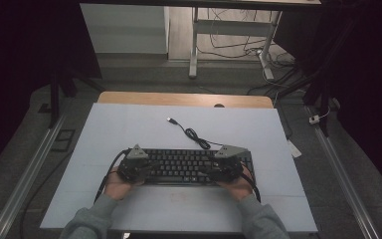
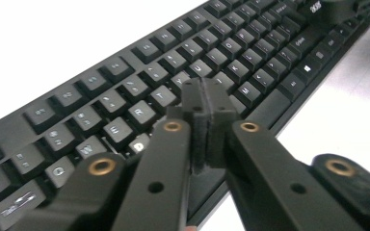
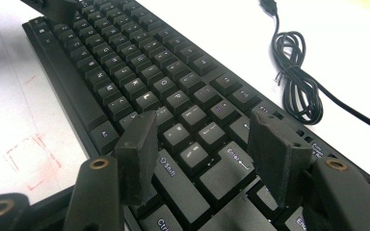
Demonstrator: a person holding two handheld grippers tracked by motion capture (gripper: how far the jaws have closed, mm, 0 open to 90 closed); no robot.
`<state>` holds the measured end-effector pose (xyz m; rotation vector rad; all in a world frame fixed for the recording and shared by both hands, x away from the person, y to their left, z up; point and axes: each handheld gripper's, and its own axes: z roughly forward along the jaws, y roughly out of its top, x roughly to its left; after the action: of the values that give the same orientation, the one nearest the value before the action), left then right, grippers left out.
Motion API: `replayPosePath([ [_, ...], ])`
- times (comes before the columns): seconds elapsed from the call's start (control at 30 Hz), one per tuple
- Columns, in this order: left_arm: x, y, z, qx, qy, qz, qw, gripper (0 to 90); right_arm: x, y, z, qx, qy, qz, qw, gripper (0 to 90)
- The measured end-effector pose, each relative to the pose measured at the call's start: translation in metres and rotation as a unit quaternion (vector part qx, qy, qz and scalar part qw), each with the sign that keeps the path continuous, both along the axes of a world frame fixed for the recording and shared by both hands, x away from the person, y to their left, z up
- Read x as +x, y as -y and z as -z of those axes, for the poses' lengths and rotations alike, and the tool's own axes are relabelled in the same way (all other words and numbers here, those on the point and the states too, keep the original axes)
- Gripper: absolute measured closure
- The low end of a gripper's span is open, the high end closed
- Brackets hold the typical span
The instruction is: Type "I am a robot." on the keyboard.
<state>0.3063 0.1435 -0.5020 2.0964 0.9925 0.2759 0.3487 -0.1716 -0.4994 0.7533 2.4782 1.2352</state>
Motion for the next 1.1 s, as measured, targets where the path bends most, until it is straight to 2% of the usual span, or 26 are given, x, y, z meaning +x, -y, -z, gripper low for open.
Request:
replayPosePath([
  [0.43,0.005,0.021,0.010,0.027,-0.018,0.023,0.9992,88.7,0.000,0.000,0.000,-0.002,0.000,0.002,1.0000,44.3],
  [1.1,0.007,0.027,0.016,0.038,-0.026,0.023,0.9987,88.6,0.001,0.000,0.001,-0.004,0.000,0.002,1.0000,44.3],
])
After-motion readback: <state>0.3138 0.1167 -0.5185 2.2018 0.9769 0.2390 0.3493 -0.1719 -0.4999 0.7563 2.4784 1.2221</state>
